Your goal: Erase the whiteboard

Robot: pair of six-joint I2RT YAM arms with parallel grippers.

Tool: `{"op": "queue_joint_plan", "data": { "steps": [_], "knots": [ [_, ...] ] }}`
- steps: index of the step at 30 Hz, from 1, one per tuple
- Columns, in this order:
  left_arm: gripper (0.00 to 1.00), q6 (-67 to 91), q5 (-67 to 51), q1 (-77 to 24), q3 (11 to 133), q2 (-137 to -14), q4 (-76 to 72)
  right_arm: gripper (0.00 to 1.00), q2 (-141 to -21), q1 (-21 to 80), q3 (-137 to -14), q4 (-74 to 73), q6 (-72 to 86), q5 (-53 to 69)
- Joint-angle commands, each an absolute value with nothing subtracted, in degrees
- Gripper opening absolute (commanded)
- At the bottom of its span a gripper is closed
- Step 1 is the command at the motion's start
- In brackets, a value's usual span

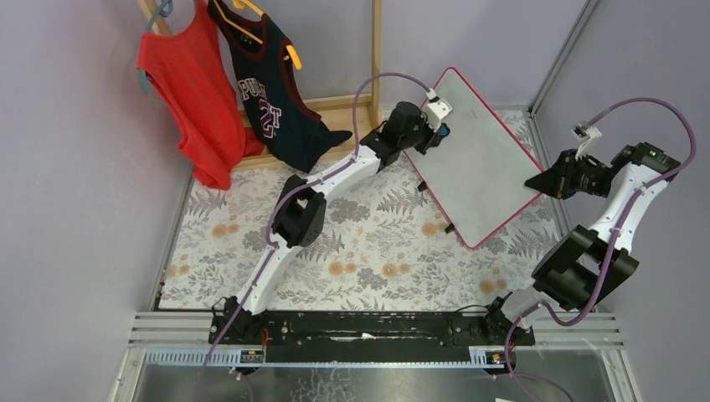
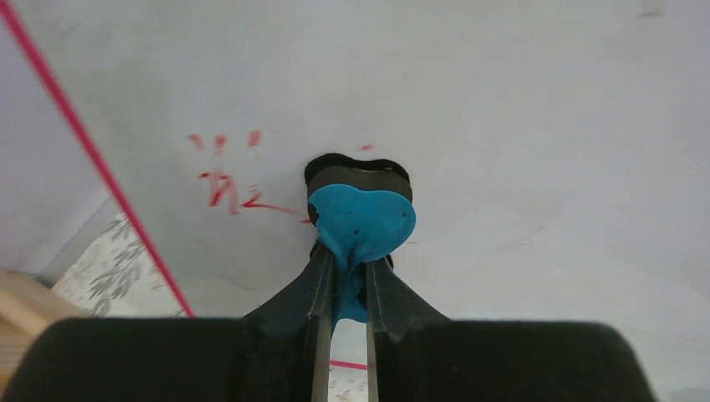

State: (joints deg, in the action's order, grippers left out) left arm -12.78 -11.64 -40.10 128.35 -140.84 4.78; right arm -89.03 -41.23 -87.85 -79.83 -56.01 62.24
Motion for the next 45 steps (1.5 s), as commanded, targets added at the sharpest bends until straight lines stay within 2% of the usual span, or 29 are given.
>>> {"op": "queue_joint_plan", "data": {
  "steps": [1, 13, 29, 45],
  "knots": [
    [0.00, -11.8, -10.2, -36.2, 129.8, -143.2, 1.7, 0.00, -89.2, -37.6, -85.0, -84.3, -65.3, 53.5],
    [0.00, -11.0, -10.5, -32.7, 128.2, -143.9, 0.5, 0.00, -89.3, -37.5, -84.6, -84.3, -65.7, 52.0],
    [0.00, -9.7, -11.1, -36.8, 128.9, -139.3, -3.2, 0.00, -88.9, -36.9, -83.8, -84.3, -66.8, 51.4],
    [0.00, -8.5, -9.6, -36.4, 125.1, -134.2, -16.4, 0.00, -89.0, -35.9, -83.1, -84.3, -66.9, 51.8]
  ]
}}
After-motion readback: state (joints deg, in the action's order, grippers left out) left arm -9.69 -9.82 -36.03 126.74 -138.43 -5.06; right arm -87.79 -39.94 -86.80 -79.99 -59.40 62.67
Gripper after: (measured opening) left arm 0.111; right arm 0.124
